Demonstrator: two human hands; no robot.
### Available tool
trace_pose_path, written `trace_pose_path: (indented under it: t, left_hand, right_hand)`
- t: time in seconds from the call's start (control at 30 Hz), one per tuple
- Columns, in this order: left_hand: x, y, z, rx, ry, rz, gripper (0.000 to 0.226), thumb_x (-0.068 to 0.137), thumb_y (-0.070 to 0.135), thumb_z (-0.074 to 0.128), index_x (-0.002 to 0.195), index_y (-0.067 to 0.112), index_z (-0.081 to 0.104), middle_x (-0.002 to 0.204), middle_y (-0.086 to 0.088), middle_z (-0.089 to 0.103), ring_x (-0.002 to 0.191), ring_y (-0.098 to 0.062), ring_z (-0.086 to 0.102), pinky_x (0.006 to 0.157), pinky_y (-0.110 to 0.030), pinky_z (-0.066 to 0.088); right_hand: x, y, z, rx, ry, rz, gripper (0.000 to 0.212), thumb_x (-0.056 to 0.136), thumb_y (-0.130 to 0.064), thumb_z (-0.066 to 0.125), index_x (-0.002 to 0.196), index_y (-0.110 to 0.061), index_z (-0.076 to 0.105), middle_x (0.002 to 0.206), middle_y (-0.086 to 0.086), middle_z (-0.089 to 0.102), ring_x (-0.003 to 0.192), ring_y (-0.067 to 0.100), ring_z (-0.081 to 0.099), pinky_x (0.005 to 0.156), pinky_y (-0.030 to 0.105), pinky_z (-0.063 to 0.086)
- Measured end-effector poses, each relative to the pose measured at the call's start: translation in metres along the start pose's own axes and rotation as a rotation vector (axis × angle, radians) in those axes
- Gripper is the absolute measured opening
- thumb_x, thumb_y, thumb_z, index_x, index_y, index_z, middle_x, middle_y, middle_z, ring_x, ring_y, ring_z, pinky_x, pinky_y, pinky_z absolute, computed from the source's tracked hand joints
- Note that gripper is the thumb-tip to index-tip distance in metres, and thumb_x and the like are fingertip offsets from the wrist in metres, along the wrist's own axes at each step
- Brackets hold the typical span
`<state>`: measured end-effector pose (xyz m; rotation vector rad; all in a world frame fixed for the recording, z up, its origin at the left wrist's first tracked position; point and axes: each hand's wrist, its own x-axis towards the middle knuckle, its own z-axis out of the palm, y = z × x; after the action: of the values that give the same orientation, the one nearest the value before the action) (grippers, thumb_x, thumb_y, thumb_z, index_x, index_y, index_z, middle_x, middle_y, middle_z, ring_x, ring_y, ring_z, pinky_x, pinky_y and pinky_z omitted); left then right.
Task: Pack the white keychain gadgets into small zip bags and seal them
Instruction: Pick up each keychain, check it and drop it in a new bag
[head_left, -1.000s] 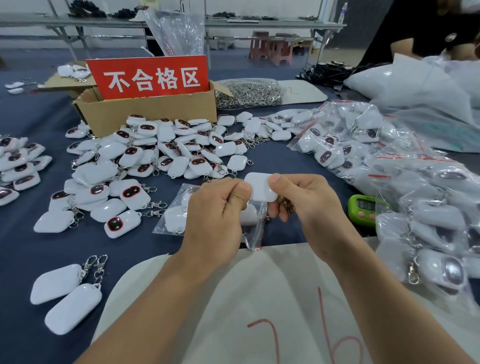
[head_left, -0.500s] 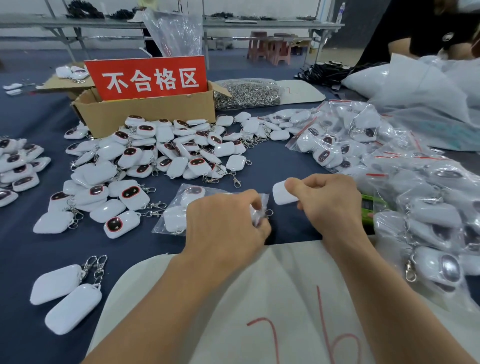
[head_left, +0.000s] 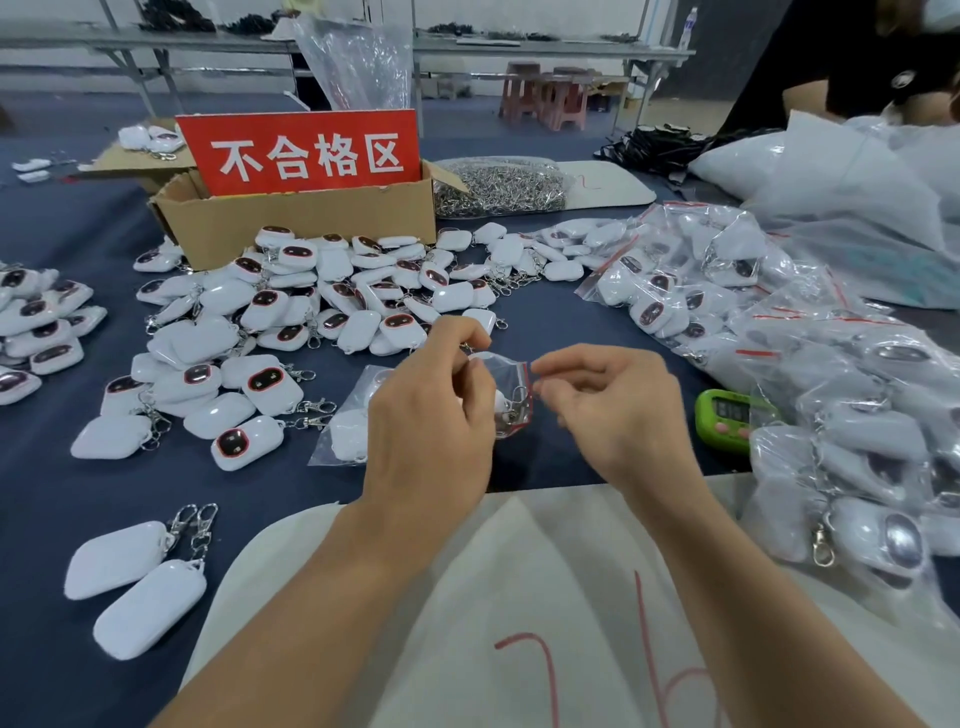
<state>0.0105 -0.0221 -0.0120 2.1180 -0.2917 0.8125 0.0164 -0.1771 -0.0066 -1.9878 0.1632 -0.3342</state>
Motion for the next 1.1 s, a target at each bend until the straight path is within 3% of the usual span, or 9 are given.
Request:
trace_pose_path:
  t: [0.1,0.23,0.43,0.63,0.77,0.87,0.97,1.03,1.1]
  left_hand:
    - [0.000,0.000,-0.001,-0.013,-0.003,0.008,0.021,0.096,0.011,0.053,0.105,0.031,0.053,0.067,0.014,0.051,0.065,-0.004,0.049,0.062,-0.019,0.034]
    - [0.009,-0.003,-0.010,-0.056,0.088,-0.001,0.016,0.099,0.010,0.054,0.106,0.023,0.060,0.066,0.014,0.054,0.065,0.000,0.051,0.064,-0.009,0.035]
    - [0.050,-0.019,-0.045,-0.229,0.316,-0.123,0.021,0.095,0.010,0.055,0.099,0.031,0.058,0.067,0.019,0.058,0.060,-0.005,0.049,0.062,-0.029,0.039]
    - [0.081,-0.022,-0.082,-0.200,0.485,0.011,0.029,0.091,0.011,0.050,0.094,0.040,0.053,0.070,0.019,0.055,0.064,-0.009,0.051,0.064,-0.024,0.041]
    - [0.060,-0.028,-0.056,-0.102,0.259,-0.131,0.022,0.092,0.014,0.053,0.094,0.035,0.057,0.066,0.018,0.057,0.058,-0.003,0.050,0.058,-0.024,0.040]
    - [0.035,-0.027,-0.024,-0.039,-0.006,-0.156,0.021,0.091,0.012,0.059,0.094,0.033,0.058,0.064,0.017,0.061,0.056,-0.007,0.053,0.058,-0.024,0.038]
    - [0.014,-0.031,-0.001,0.064,-0.239,-0.172,0.023,0.091,0.014,0.059,0.095,0.036,0.054,0.066,0.011,0.060,0.064,-0.010,0.056,0.056,-0.019,0.039]
    - [0.007,-0.037,0.004,0.165,-0.346,-0.180,0.021,0.091,0.018,0.059,0.095,0.038,0.052,0.064,0.009,0.056,0.065,-0.010,0.054,0.059,-0.026,0.036]
    - [0.006,-0.040,0.005,0.199,-0.383,-0.168,0.018,0.089,0.020,0.060,0.092,0.037,0.053,0.066,0.014,0.055,0.066,-0.004,0.052,0.062,-0.028,0.034]
  right_hand:
    - [0.004,0.004,-0.004,-0.040,0.070,0.054,0.021,0.085,-0.015,0.072,0.085,-0.036,0.078,0.065,-0.020,0.072,0.055,-0.004,0.061,0.055,0.003,0.041]
    - [0.001,0.002,0.004,-0.042,-0.208,0.104,0.026,0.092,-0.016,0.065,0.110,-0.033,0.074,0.061,-0.007,0.072,0.053,-0.002,0.059,0.053,0.006,0.039]
    - [-0.002,0.000,0.007,-0.008,-0.218,0.129,0.019,0.090,-0.017,0.064,0.092,-0.030,0.078,0.072,-0.012,0.076,0.053,0.002,0.061,0.048,0.008,0.042]
    - [-0.005,0.002,0.011,-0.108,-0.215,0.103,0.024,0.089,-0.015,0.061,0.077,-0.031,0.075,0.068,-0.009,0.074,0.063,0.020,0.066,0.050,0.016,0.050]
    - [-0.003,0.007,0.017,-0.114,-0.136,0.062,0.025,0.091,-0.013,0.060,0.080,-0.031,0.075,0.068,-0.012,0.073,0.063,0.012,0.064,0.054,0.012,0.049]
    - [0.004,0.011,0.025,-0.144,-0.106,-0.025,0.032,0.095,-0.009,0.057,0.105,-0.034,0.076,0.094,-0.021,0.075,0.087,-0.006,0.064,0.079,0.008,0.047]
    - [0.020,0.017,0.031,-0.263,-0.131,-0.099,0.048,0.096,-0.006,0.051,0.134,-0.033,0.065,0.144,-0.009,0.056,0.133,0.006,0.048,0.096,0.006,0.026]
    - [0.033,0.020,0.035,-0.328,-0.167,-0.151,0.054,0.096,-0.003,0.049,0.143,-0.029,0.057,0.156,-0.005,0.044,0.147,0.014,0.034,0.101,0.007,0.021]
    - [0.044,0.021,0.042,-0.375,-0.212,-0.220,0.061,0.095,0.001,0.048,0.150,-0.025,0.049,0.161,0.000,0.039,0.153,0.020,0.026,0.117,0.024,0.025]
